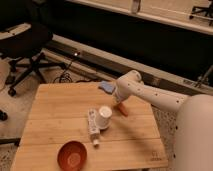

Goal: Drag the pepper across the table

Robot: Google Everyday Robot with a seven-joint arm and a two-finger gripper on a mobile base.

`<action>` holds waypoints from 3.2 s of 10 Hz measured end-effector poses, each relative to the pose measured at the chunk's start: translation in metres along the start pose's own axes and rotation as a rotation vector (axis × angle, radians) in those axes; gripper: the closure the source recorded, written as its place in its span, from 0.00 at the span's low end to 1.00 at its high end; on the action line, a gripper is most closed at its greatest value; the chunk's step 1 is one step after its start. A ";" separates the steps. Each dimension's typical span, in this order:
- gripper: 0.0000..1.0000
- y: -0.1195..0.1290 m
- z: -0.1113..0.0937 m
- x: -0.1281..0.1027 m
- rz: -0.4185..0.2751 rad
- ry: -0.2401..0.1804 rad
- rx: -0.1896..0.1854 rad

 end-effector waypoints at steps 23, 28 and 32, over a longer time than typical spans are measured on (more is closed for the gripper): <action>0.72 -0.194 0.056 0.172 -0.392 0.063 0.029; 0.72 -0.254 0.059 0.183 -0.437 0.074 0.091; 0.72 -0.293 0.061 0.181 -0.477 0.074 0.133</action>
